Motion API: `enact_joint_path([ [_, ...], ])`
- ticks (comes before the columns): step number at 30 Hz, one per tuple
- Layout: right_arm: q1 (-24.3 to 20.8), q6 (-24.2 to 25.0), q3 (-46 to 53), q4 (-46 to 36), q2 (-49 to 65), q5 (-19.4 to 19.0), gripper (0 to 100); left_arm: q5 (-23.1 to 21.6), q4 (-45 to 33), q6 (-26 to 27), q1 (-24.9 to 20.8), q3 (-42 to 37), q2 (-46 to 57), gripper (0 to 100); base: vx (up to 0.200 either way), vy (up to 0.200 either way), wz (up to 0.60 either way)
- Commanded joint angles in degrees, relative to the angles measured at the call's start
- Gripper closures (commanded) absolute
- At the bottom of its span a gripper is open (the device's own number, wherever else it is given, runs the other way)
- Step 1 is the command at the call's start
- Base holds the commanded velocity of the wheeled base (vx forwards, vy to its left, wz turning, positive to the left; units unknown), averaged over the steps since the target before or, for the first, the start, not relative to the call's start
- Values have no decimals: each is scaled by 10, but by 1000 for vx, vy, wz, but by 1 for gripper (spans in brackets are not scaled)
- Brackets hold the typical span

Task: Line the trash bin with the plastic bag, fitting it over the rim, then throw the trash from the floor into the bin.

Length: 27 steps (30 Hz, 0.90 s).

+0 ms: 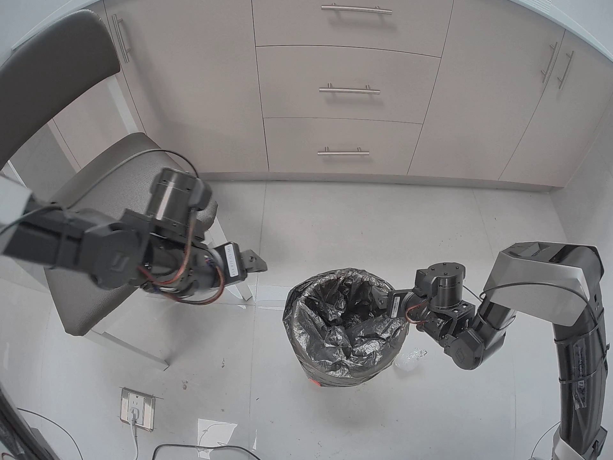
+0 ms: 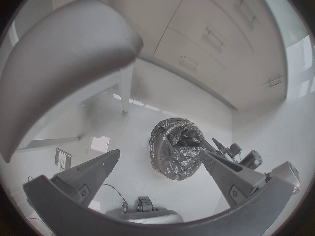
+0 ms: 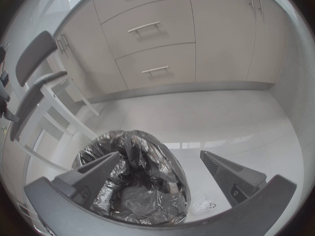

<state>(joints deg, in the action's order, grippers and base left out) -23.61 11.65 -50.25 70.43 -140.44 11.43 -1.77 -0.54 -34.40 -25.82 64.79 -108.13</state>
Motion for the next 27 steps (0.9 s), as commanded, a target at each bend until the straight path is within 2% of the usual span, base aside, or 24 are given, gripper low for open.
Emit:
enact_joint_path([
  [1, 1, 23, 52, 2, 123, 1, 0, 49, 91, 5, 2, -181, 262, 0, 0, 0, 0],
  [5, 2, 23, 73, 1, 154, 2, 0, 119, 94, 61, 13, -218, 327, 0, 0, 0, 0],
  [6, 2, 23, 76, 0, 167, 2, 0, 148, 95, 84, 25, -233, 353, 0, 0, 0, 0],
  [8, 2, 21, 81, 0, 182, 2, 0, 168, 95, 100, 31, -246, 384, 0, 0, 0, 0],
  [14, 1, 18, 92, 0, 213, 4, 0, 193, 87, 107, 58, -288, 477, 0, 0, 0, 0],
  [19, 2, 18, 125, 4, 254, 5, 0, 241, 65, 122, 78, -372, 624, 0, 0, 0, 0],
  [20, 2, 18, 125, 4, 254, 5, 0, 241, 65, 122, 78, -372, 624, 0, 0, 0, 0],
  [21, 1, 18, 139, 8, 261, 5, 0, 249, 63, 131, 95, -406, 682, 0, 0, 0, 0],
  [23, 1, 18, 143, 8, 264, 5, 0, 249, 62, 140, 101, -419, 705, 0, 0, 0, 0],
  [24, 1, 18, 149, 9, 270, 4, 0, 250, 61, 168, 116, -445, 761, 0, 0, 0, 0],
  [27, 1, 21, 151, 9, 269, 5, 0, 250, 46, 190, 135, -476, 838, 0, 0, 0, 0],
])
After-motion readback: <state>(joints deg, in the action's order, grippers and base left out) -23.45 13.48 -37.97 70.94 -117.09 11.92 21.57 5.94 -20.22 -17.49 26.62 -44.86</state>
